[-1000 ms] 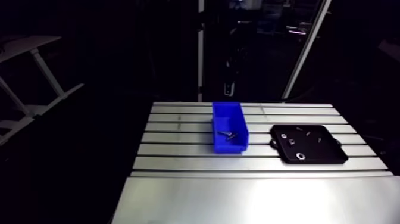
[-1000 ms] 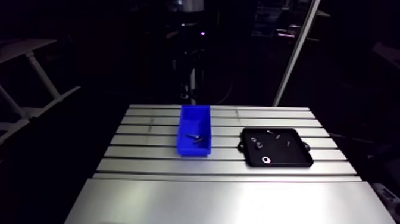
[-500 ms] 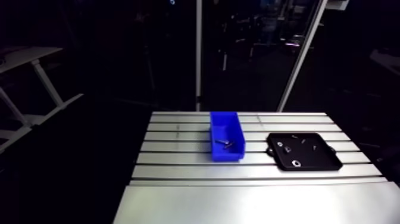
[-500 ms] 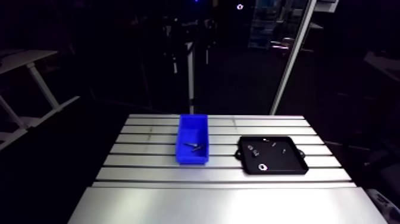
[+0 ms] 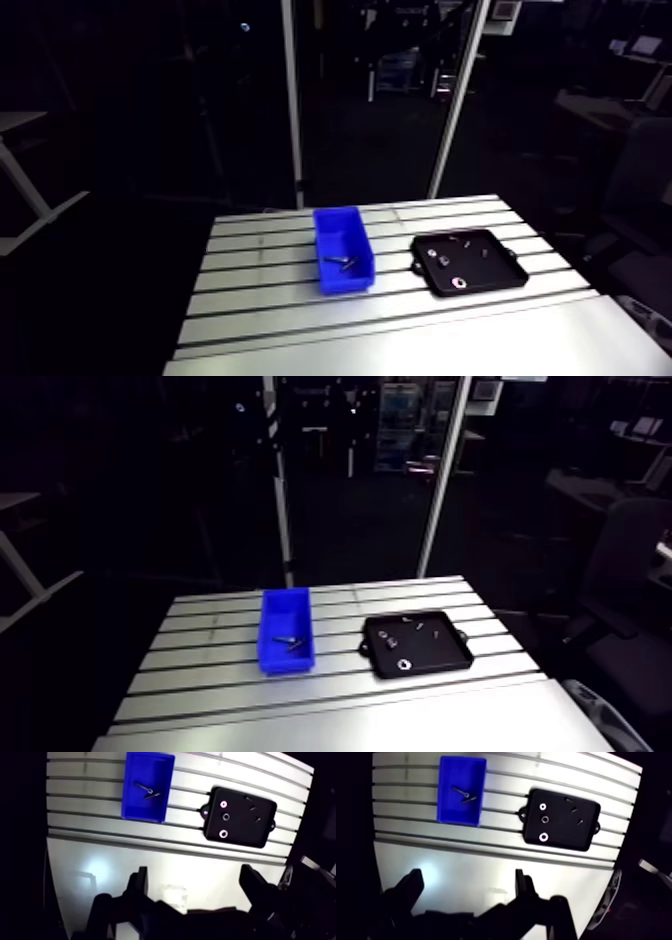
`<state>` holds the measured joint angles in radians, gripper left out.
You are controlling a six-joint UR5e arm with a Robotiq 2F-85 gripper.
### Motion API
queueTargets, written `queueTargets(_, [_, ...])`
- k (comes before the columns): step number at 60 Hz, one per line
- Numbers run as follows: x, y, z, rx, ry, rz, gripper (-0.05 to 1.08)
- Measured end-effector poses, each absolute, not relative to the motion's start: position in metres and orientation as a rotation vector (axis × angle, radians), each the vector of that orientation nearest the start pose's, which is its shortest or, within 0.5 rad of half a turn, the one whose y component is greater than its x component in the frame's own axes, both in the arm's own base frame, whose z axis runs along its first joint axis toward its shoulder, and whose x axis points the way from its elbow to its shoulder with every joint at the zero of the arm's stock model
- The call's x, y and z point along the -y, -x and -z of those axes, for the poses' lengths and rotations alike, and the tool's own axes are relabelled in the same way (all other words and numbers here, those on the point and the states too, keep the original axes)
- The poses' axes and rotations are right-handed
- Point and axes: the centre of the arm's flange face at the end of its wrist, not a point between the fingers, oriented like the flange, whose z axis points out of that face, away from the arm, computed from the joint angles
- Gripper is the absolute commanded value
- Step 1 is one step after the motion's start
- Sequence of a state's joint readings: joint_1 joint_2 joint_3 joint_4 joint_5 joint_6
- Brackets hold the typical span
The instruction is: Pick up the M10 bolt from the tray and put it into the blue bin.
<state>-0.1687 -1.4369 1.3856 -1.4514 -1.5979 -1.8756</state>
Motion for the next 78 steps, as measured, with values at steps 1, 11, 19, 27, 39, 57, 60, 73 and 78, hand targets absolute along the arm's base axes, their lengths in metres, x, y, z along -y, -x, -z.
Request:
queueTargets(1, [0.035, 0.554, -0.499, -3.062, 0.187, -0.015, 0.01])
queueTargets(11, [0.015, 0.543, -0.510, -3.056, 0.017, -0.007, 0.01])
queueTargets(19, [0.011, 0.541, -0.512, -3.055, -0.022, -0.005, 0.01])
queueTargets(27, [0.010, 0.544, -0.514, -3.060, -0.035, -0.007, 0.01])
queueTargets(39, [0.009, 0.551, -0.517, -3.083, -0.040, -0.013, 0.01])
queueTargets(57, [0.008, 0.556, -0.516, -3.092, -0.041, -0.016, 0.01])
queueTargets(60, [0.008, 0.556, -0.516, -3.092, -0.041, -0.016, 0.01])
queueTargets(73, [0.008, 0.556, -0.513, -3.088, -0.041, -0.015, 0.01])
queueTargets(78, [0.008, 0.556, -0.513, -3.086, -0.042, -0.015, 0.01])
